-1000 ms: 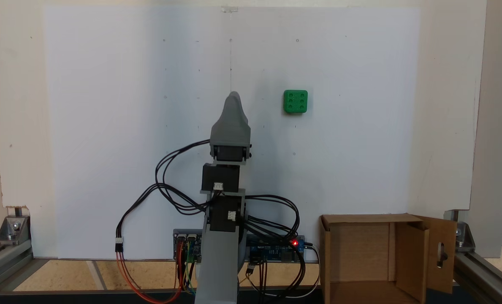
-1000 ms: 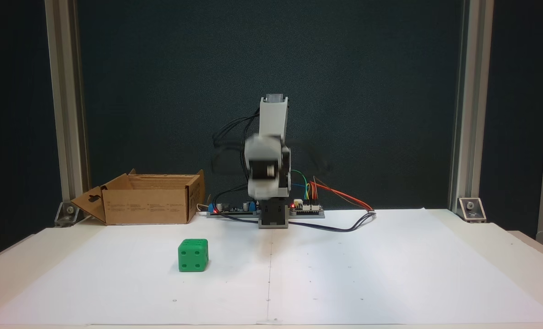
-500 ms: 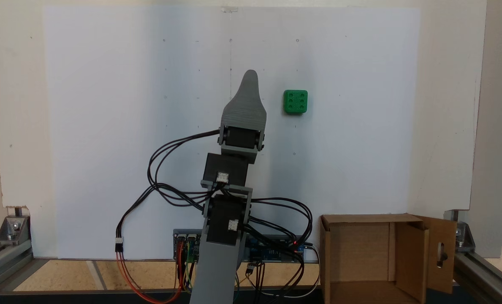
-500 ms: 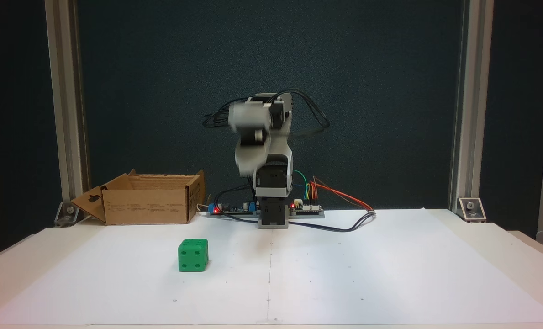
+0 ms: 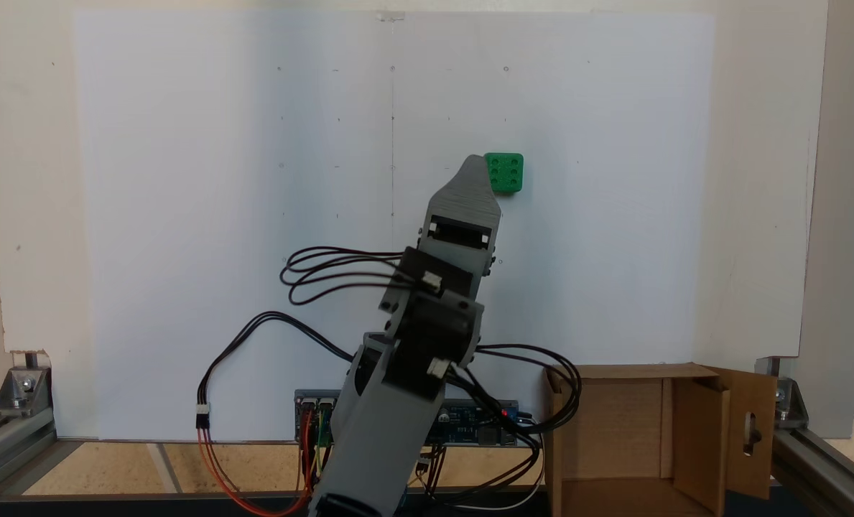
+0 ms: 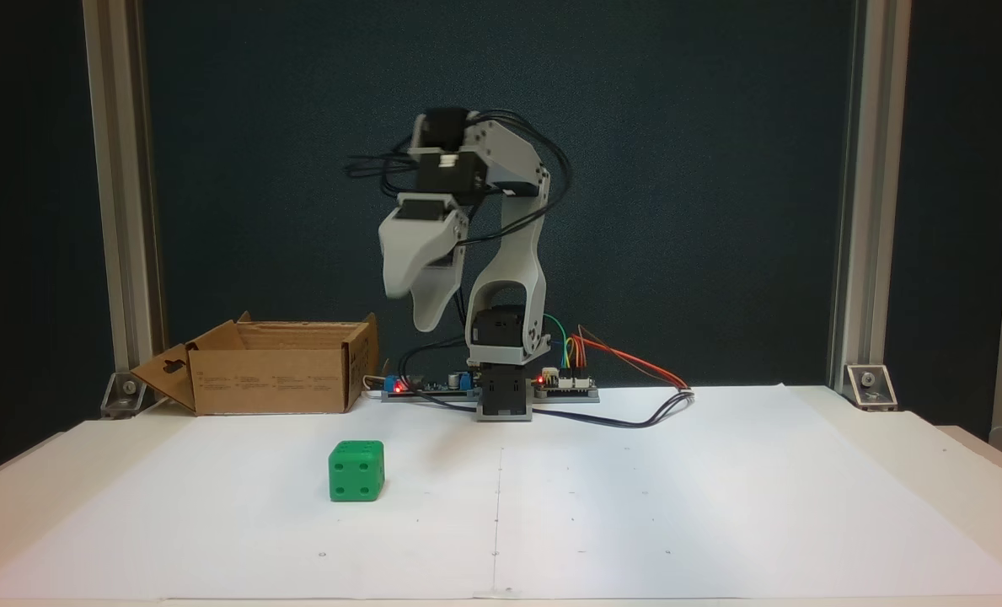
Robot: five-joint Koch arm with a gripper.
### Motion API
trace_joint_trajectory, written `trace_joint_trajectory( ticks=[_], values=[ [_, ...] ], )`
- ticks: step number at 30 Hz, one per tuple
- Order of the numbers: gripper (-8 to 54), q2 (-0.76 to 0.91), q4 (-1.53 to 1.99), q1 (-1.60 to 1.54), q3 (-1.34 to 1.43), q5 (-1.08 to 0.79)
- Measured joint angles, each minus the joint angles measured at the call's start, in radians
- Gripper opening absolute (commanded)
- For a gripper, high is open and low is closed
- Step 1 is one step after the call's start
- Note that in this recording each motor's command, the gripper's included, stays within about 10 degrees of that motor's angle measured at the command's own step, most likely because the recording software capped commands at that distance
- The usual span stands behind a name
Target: Grasp a green dice and put it in the bin.
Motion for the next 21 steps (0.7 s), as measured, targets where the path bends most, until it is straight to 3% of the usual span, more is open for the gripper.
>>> trace_joint_trajectory(
  ticks=[7,21],
  values=[
    [48.0,-0.212,0.356,0.127,-0.202,-0.212],
    [48.0,-0.443,0.4,0.141,-0.445,-0.259]
  ],
)
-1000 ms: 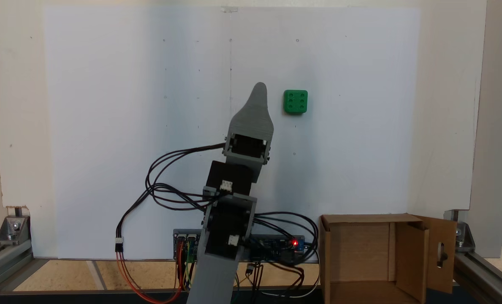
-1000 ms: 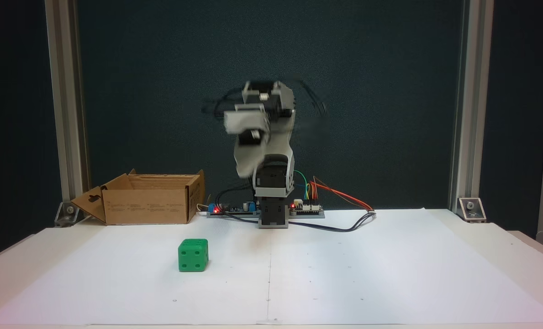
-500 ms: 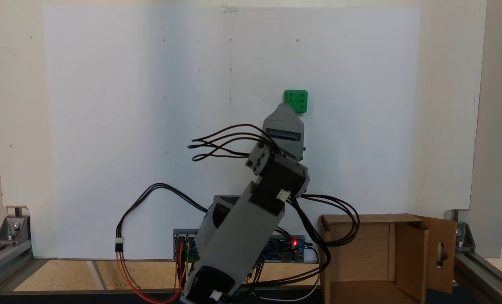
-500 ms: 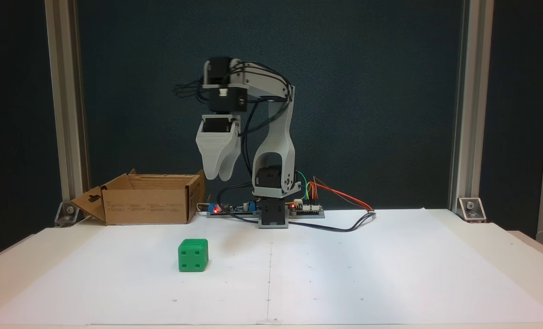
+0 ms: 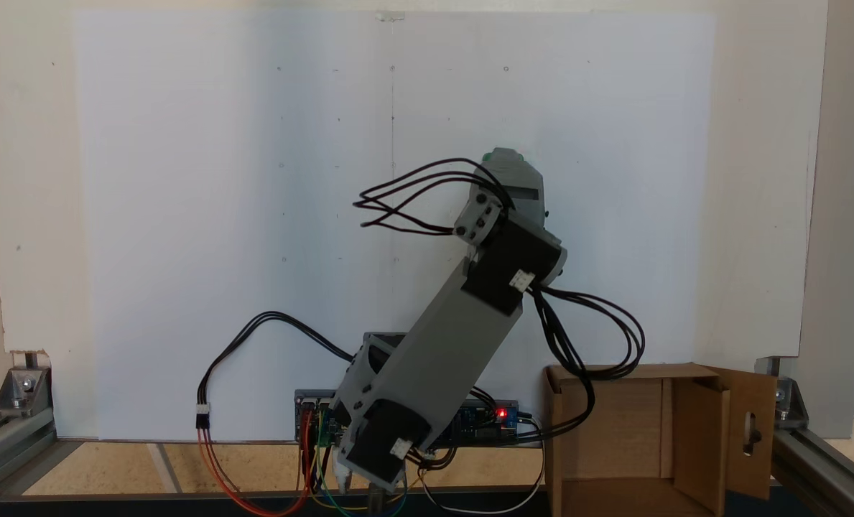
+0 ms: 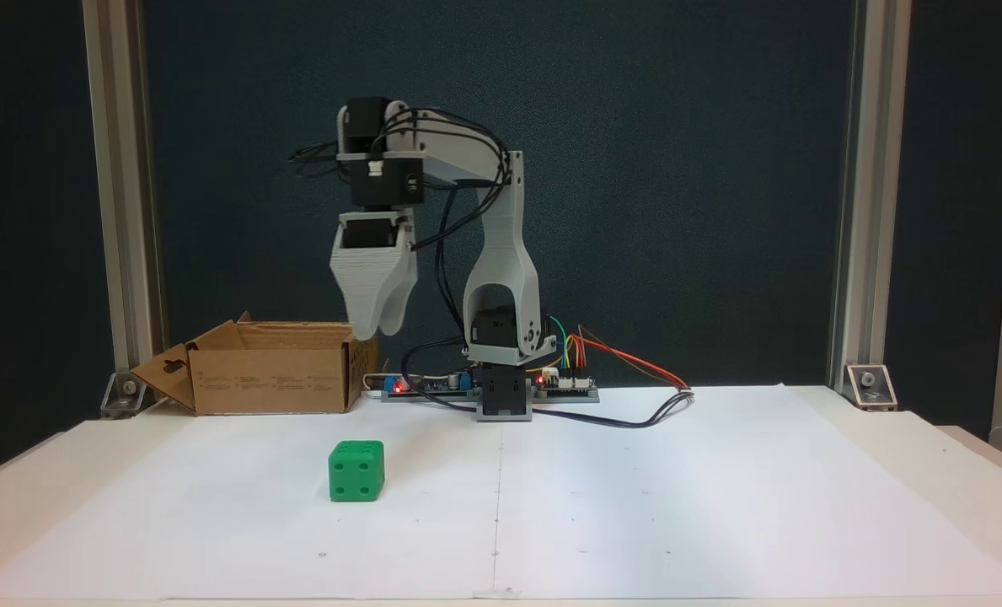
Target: Grasp a green dice and put it in the bin.
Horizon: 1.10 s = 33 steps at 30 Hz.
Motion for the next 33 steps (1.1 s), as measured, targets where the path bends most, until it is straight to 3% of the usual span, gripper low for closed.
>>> trace_joint_trajectory(
  ticks=[7,21,33],
  values=[
    [47.9,-0.087,-0.002,0.017,-0.002,-0.02],
    [47.8,-0.1,-0.029,0.034,-0.002,-0.02],
    [46.7,-0.103,-0.272,0.034,0.201,-0.02]
  ],
)
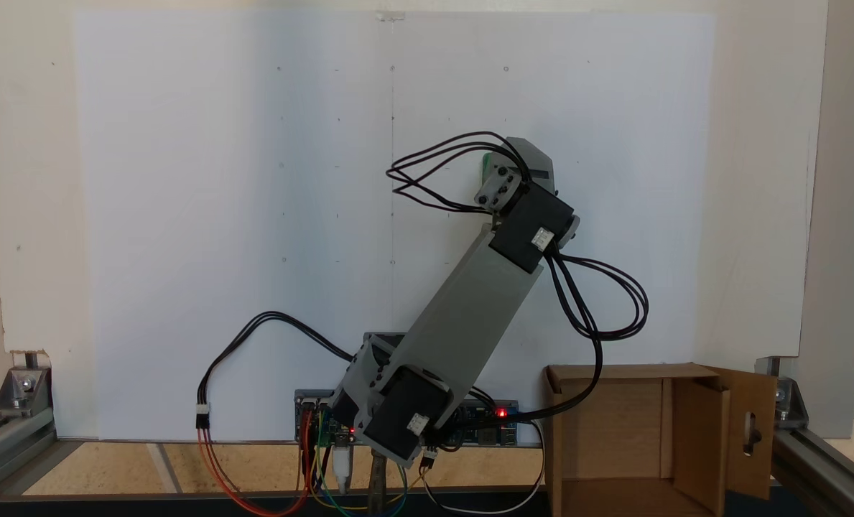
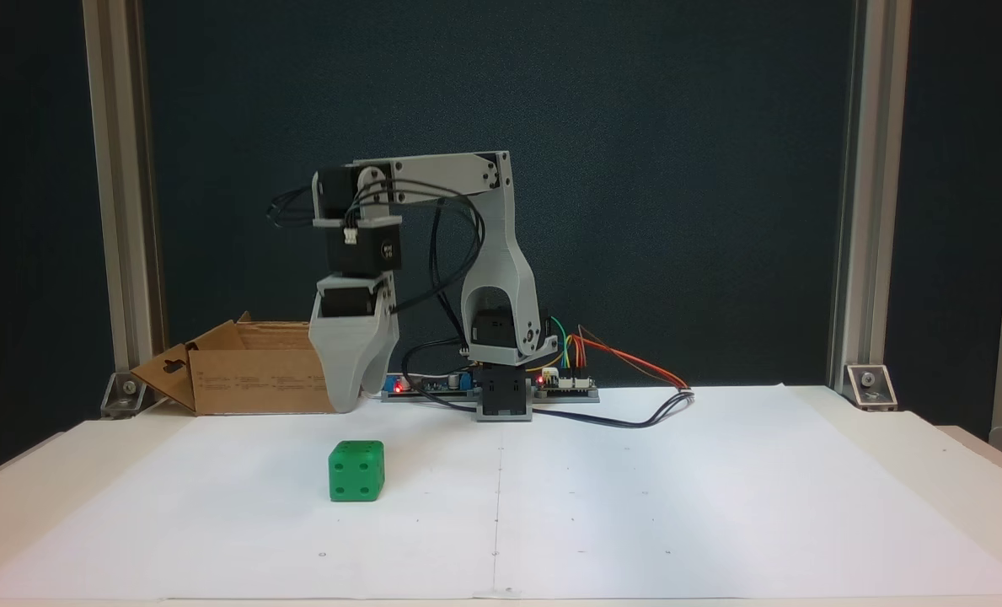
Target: Grasp a green dice and put it in the bin.
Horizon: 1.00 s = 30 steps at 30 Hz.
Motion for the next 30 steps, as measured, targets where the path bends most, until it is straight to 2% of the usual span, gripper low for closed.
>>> trace_joint_trajectory(
  ticks=[12,30],
  values=[
    [45.4,-0.018,-0.158,-0.005,0.112,0.0],
    [44.2,-0.057,-0.212,-0.035,0.12,0.0]
  ],
)
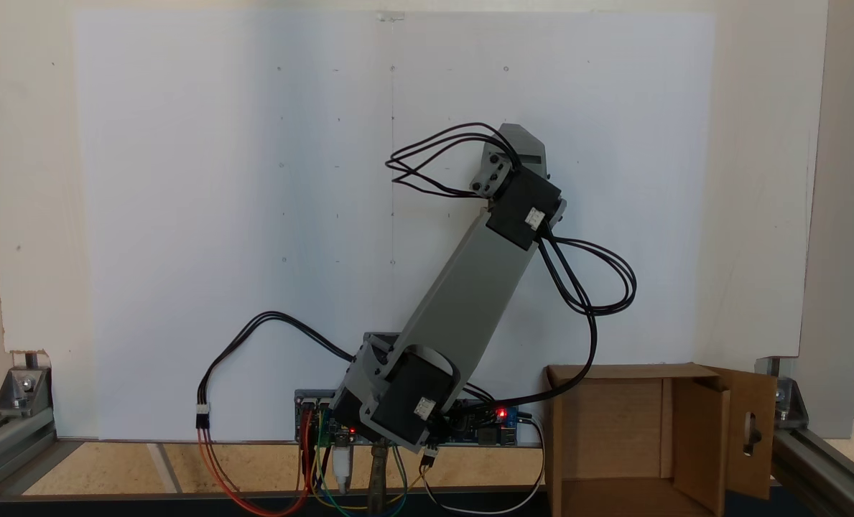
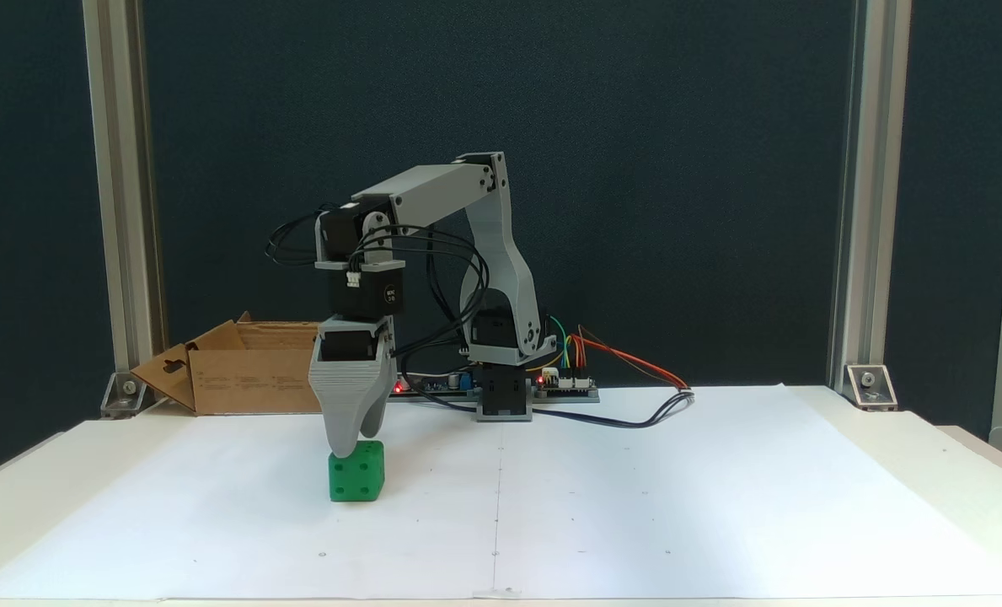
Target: Grasp a green dice and put it in the bin.
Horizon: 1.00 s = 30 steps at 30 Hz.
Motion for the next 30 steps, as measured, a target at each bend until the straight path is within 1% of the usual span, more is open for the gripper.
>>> trace_joint_trajectory(
  ticks=[22,28,30],
  values=[
    [42.9,-0.098,-0.107,-0.009,0.012,0.0],
    [41.3,-0.117,-0.115,-0.014,0.012,0.0],
    [38.1,-0.118,-0.117,-0.011,0.012,0.0]
  ],
)
